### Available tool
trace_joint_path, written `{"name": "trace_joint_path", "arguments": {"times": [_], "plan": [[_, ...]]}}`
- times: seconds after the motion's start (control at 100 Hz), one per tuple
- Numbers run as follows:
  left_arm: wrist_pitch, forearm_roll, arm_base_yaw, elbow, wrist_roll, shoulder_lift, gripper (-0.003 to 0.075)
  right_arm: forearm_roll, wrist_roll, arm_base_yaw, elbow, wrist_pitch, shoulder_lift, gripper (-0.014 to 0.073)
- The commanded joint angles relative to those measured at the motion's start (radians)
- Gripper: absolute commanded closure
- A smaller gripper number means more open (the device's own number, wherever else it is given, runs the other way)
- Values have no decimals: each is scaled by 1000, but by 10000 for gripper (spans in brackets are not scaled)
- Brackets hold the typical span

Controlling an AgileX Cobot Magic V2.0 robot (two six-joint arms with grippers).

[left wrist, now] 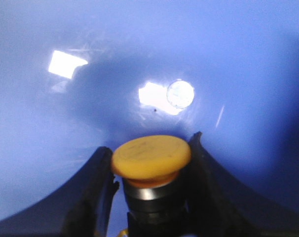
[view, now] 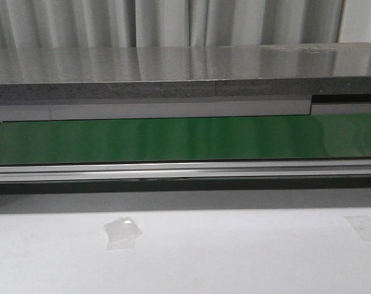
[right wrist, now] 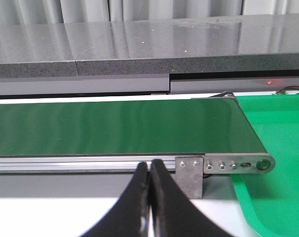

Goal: Move button from left to right
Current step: 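Lift the button with the left gripper and place it on the belt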

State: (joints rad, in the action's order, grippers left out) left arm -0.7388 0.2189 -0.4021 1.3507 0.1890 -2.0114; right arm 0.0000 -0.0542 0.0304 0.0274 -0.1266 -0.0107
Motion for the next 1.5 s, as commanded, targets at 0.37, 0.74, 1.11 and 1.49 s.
{"name": "trace_joint_path", "arguments": {"times": [0.37,0.74,1.11,1.49], "plan": [[-129,23,9,111,-1,244,740,-12,1,1,-15,88,-20,662],[-160,31,177,150,43,249,740,-12,1,1,-15,88,-20,662],[-164,-72,282,150,48,188,740,-12,1,1,-15,88,-20,662],[-202,-81,282,150,48,167,639,-12,1,1,-15,88,-20,662]]}}
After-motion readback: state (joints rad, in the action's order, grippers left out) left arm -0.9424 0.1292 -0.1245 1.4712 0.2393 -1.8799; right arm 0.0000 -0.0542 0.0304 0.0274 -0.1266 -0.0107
